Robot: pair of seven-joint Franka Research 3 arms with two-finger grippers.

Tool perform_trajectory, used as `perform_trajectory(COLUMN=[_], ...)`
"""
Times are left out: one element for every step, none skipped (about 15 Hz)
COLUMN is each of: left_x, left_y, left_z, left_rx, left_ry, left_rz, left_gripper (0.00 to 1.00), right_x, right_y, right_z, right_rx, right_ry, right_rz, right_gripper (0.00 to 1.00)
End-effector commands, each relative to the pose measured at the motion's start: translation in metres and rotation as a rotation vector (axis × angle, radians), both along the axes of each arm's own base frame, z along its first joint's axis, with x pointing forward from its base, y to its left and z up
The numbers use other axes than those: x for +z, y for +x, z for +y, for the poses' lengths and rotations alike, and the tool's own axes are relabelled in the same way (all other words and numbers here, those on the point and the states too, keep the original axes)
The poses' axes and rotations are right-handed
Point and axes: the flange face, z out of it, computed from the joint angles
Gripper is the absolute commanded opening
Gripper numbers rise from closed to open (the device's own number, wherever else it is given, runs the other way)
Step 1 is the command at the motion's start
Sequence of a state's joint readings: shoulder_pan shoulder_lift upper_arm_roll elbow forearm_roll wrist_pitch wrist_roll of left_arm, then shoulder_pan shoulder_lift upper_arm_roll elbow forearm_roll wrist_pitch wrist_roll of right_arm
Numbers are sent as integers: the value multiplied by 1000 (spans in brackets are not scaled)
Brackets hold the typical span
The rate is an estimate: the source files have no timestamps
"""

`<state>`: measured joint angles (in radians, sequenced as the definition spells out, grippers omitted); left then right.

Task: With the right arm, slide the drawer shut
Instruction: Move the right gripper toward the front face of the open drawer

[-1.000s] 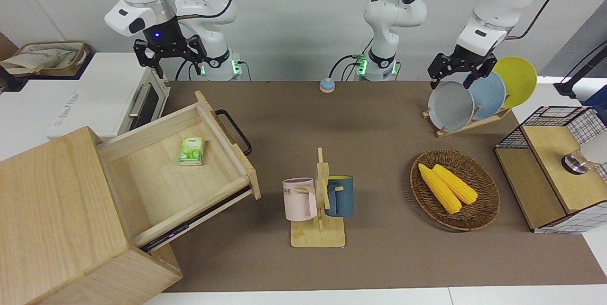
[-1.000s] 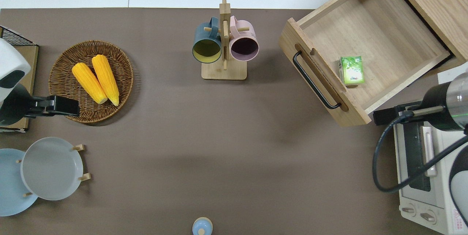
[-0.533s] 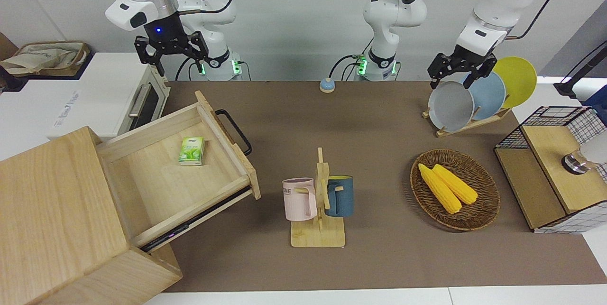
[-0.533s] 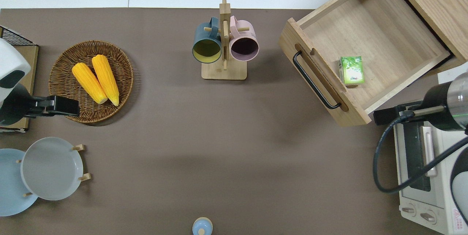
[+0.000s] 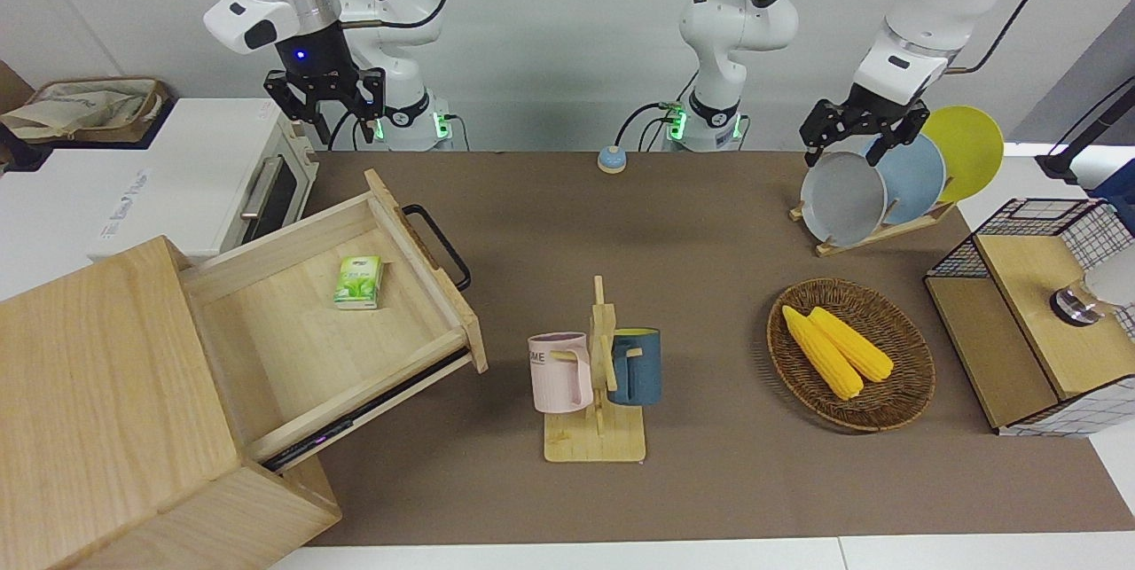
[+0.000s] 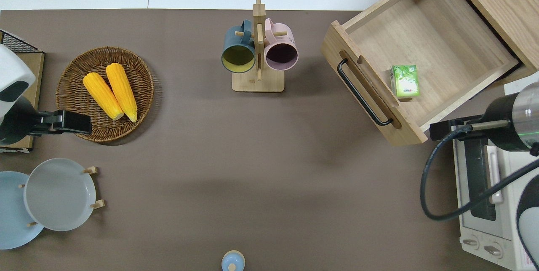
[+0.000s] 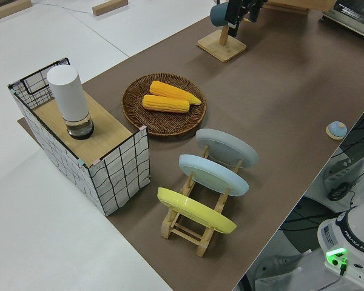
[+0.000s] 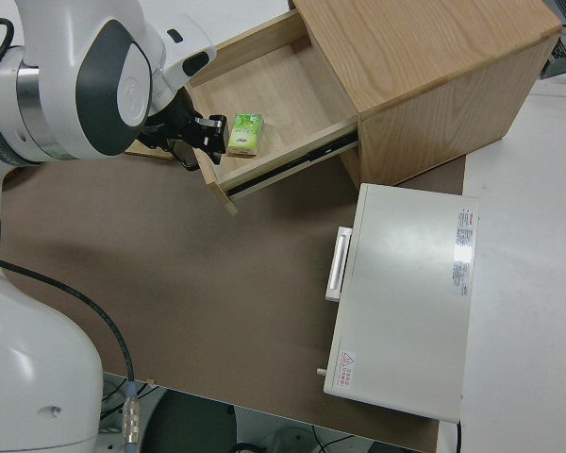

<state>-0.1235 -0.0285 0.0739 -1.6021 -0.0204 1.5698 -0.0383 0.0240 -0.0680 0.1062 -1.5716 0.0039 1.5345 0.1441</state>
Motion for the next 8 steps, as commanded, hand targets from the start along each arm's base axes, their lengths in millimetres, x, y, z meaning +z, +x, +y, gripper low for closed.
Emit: perform_trajectory(left_x=[4,4,4,4,4,4,4,4], left_y=[-4,-4,-4,-4,-4,-4,-4,-4], left_z=[2,2,2,2,2,2,2,1], left_rx=[-1,-1,-1,-1,-1,-1,-1,-3], left_ry=[12,12,12,12,12,12,12,12], left_rz=[3,3,2,3,3,3,3,3], left_gripper=[995,998,995,995,995,995,995,995], right_x=[3,4,4,4,4,5,4,1], right_y=[-1,-3,-3,-4,-5,-7,-10,-12], right_z=[17,23,26,31,33,38,48,58], right_rx=[-132,-191,-206,-201,-222,-258,-306,-366], right_ry=[6,10,19,25,27,28,28,27], right_rz=[7,6,9,11,11,12,16,22], right_gripper=[1,0,0,0,0,0,0,0])
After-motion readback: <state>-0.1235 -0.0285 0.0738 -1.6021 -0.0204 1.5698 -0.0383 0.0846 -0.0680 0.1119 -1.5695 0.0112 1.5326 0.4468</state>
